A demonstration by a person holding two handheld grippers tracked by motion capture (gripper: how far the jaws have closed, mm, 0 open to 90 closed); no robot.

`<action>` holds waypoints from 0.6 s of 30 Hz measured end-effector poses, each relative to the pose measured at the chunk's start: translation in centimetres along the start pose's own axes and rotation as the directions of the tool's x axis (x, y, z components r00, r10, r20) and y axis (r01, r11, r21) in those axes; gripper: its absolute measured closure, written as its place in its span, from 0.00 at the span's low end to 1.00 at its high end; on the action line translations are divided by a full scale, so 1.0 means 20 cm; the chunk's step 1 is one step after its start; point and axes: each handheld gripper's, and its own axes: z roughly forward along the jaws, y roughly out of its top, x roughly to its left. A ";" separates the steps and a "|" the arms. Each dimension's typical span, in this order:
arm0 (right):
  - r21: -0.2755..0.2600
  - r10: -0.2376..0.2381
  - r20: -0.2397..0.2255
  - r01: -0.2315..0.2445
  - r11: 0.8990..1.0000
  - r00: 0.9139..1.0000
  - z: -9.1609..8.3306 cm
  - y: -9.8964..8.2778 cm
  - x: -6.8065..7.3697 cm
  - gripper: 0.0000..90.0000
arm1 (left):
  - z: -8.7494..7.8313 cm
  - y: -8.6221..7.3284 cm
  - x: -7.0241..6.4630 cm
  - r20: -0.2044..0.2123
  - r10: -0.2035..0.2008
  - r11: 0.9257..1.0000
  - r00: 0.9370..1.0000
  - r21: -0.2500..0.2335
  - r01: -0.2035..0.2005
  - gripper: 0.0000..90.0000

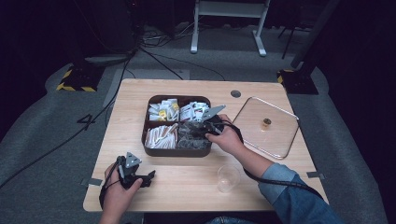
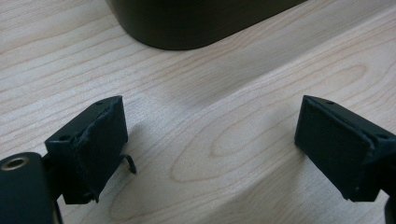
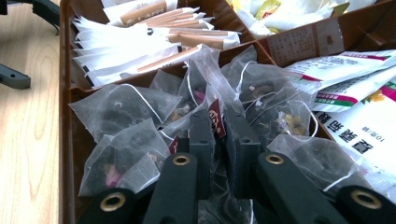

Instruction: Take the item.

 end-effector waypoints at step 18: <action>-0.180 0.012 -0.095 -0.029 0.983 0.995 -0.25 0.05 0.02 0.93 | 0.00 0.00 0.00 0.003 0.000 1.000 1.000 0.002 0.000 0.11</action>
